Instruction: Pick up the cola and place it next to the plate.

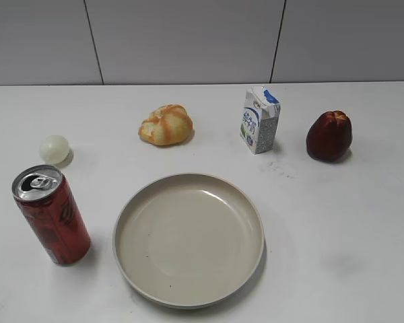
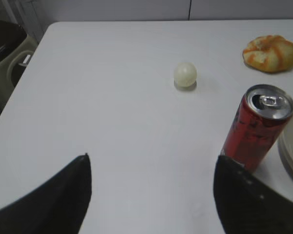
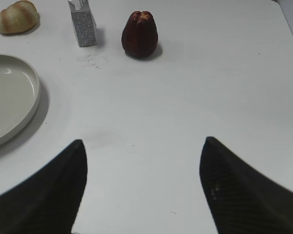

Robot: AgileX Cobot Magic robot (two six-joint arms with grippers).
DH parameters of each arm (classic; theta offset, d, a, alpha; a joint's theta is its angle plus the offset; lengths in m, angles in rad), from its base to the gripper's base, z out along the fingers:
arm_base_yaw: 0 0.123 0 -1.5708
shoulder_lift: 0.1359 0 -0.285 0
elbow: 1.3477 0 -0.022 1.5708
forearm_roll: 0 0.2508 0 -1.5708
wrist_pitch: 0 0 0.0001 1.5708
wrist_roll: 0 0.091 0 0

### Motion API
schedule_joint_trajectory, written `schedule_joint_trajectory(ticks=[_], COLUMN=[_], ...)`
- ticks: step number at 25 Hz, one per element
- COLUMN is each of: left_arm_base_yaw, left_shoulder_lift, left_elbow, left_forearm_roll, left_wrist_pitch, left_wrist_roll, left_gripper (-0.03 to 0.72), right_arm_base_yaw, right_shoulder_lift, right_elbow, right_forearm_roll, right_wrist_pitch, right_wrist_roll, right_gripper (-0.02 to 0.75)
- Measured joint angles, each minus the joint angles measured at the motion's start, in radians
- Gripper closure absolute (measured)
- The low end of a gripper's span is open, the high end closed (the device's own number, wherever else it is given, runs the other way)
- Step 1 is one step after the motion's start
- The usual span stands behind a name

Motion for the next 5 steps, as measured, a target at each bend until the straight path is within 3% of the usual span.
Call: schedule_joint_trajectory(ticks=[5], left_arm_base_yaw=[0.0], left_shoulder_lift=[-0.052], left_elbow=[0.005], left_forearm_roll=[0.004], left_wrist_pitch=[0.0], left_wrist_roll=[0.0], left_gripper=[0.098], right_arm_base_yaw=[0.0], right_shoulder_lift=[0.0], right_elbow=[0.0], right_forearm_roll=[0.0], right_wrist_pitch=[0.0], right_wrist_roll=[0.0], right_gripper=[0.163])
